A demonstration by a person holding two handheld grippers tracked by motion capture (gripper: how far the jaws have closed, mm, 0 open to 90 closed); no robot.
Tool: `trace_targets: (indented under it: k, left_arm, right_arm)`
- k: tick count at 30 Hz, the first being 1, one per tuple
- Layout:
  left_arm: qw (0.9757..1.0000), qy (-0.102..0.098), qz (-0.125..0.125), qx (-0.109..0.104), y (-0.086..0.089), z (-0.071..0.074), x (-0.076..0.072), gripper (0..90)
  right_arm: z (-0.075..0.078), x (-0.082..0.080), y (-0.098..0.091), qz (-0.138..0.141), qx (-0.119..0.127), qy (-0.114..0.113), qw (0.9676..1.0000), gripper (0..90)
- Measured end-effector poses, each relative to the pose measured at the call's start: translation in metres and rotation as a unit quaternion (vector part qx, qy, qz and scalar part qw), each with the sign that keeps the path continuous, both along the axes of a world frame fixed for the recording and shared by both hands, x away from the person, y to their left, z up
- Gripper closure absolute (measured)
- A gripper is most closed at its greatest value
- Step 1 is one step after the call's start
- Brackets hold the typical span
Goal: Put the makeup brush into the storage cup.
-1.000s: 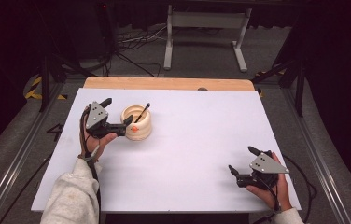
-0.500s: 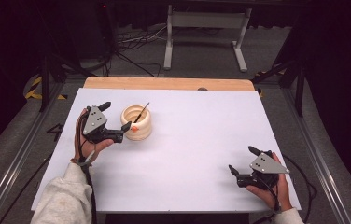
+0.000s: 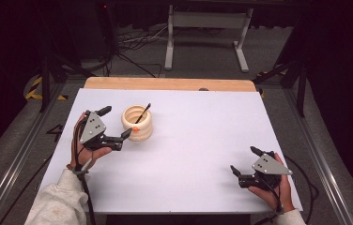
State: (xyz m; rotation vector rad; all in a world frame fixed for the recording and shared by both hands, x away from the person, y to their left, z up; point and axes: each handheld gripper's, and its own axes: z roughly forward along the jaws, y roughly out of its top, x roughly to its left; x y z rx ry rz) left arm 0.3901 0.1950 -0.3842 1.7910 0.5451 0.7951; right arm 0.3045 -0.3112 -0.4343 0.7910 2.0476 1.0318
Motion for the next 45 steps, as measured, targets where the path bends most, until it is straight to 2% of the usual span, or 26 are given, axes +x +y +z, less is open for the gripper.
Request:
trace_targets:
  k: [23,31,34,45]
  left_arm:
    - [0.9994,0.001,-0.019,0.028,0.003,-0.003,-0.024,3.3]
    - [0.9989,0.006,-0.023,0.04,0.003,-0.008,-0.03,3.2]
    - [0.9989,0.011,-0.023,0.038,0.004,-0.009,-0.033,3.3]
    - [0.9975,0.02,-0.034,0.058,0.003,-0.019,-0.045,3.5]
  right_arm:
    - [0.0,0.0,0.0,0.0,0.0,0.0,1.0,6.8]
    - [0.0,0.0,0.0,0.0,0.001,0.0,1.0,6.8]
    - [0.0,-0.001,0.0,0.001,0.0,0.0,1.0,6.9]
    - [0.0,-0.001,0.0,0.001,-0.002,-0.001,1.0,6.9]
